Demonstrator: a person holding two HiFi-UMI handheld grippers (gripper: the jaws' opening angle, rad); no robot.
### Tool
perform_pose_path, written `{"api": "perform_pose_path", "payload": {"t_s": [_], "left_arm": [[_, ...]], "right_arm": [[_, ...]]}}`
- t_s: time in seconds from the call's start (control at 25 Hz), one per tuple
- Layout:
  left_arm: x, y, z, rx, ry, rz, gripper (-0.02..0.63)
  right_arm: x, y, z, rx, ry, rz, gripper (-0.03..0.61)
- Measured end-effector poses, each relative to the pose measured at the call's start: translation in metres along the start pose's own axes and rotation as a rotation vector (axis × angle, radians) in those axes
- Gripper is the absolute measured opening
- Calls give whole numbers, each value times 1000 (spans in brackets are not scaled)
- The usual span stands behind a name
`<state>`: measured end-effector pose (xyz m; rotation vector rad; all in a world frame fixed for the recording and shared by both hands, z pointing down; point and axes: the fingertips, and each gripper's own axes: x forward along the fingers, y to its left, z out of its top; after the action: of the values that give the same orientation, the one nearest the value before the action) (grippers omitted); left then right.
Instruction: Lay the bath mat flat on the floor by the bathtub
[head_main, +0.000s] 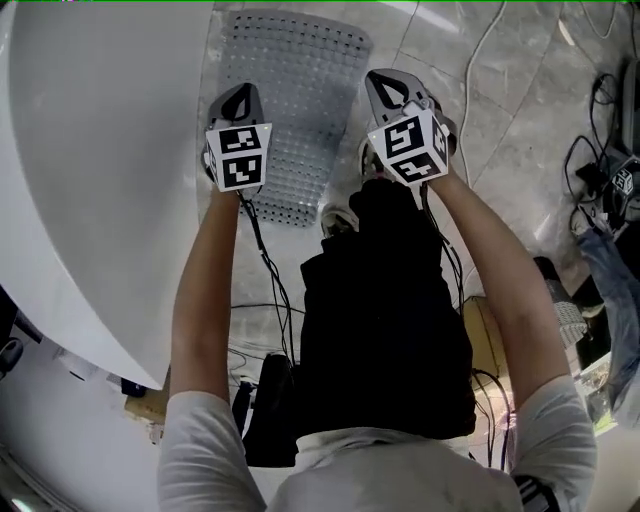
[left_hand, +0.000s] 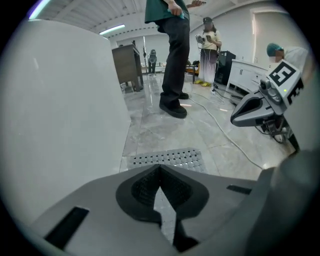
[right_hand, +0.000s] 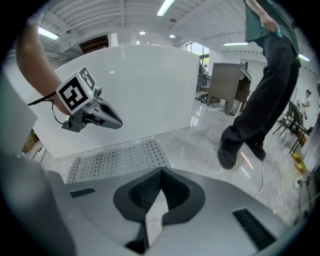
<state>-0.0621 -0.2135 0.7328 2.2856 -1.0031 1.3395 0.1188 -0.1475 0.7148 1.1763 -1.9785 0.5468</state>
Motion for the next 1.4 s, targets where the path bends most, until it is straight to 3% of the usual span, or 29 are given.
{"api": "perform_pose_path", "payload": {"t_s": [0.2,0.36,0.64,0.96,1.24,1.4], "left_arm": [[-64,0,21,-65,20,-8,12],[-110,1,27,-187,1,-2,11],[-196,5,22,-369,-59,92,11],[-313,5,7,-558,-194,227,12],[-398,8,-14,-660,-252,305,11],[-447,13,-18,-719,-289,347,12]], "right_arm": [[-54,10,43,16,24,16,6],[-92,17,86,1,-4,8,6],[-146,32,142,-57,-59,-32,6],[-202,113,183,-68,-116,82,6],[-247,186,217,-106,-146,199,6],[-280,204,243,-132,-173,232,6]]}}
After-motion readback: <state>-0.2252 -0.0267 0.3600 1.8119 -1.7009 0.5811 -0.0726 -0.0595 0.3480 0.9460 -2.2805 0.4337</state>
